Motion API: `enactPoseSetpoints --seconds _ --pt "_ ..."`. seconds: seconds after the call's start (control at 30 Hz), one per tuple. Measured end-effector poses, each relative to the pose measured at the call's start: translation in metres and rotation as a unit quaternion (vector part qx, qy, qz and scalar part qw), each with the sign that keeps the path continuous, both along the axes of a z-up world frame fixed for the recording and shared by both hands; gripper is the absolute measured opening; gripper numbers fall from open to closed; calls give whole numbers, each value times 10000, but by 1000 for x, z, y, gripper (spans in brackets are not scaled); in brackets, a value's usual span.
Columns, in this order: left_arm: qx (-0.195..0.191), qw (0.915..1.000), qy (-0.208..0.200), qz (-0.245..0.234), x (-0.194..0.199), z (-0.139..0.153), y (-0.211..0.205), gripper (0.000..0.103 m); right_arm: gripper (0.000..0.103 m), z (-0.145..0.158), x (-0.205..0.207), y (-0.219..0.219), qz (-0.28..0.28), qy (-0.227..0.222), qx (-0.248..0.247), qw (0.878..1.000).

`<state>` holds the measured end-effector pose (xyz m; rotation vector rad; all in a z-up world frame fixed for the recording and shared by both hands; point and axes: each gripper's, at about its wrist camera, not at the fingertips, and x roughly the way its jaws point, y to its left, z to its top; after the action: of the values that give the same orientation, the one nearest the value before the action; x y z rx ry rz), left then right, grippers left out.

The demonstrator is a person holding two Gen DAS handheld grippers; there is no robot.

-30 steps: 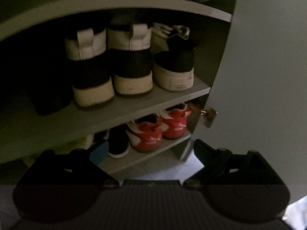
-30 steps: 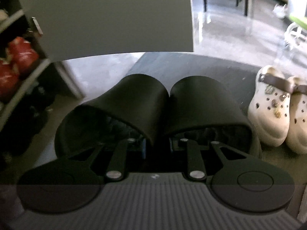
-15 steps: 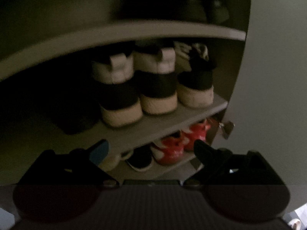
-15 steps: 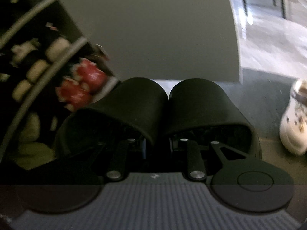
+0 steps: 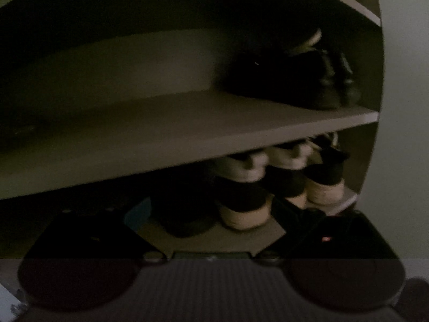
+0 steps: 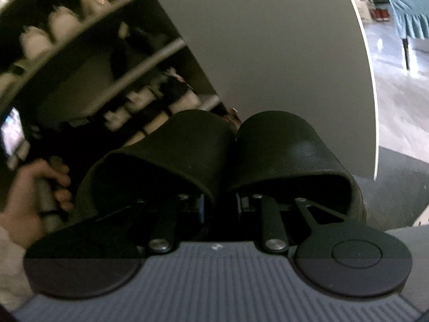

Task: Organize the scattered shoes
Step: 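Carry the black slides with the right tool into the cabinet shelf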

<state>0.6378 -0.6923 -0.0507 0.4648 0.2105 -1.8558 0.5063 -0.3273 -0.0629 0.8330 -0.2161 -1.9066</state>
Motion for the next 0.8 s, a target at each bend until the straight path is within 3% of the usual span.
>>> enactPoseSetpoints --seconds 0.13,0.27,0.47,0.63,0.8 --pt "70 9998 80 168 13 3 -7 98 24 36 9 -5 275 394 -328 9983" --pt "478 9974 464 263 32 10 -14 99 24 61 13 -24 611 722 -759 9926" --pt "301 9974 339 566 42 8 -26 101 24 92 16 -78 1263 1295 -1196 9762" --pt "431 9936 688 785 60 12 -31 101 24 115 22 -112 1686 1705 -1489 9593" --pt "431 9918 709 975 70 13 -34 101 24 125 27 -148 2018 1981 -1493 9475"
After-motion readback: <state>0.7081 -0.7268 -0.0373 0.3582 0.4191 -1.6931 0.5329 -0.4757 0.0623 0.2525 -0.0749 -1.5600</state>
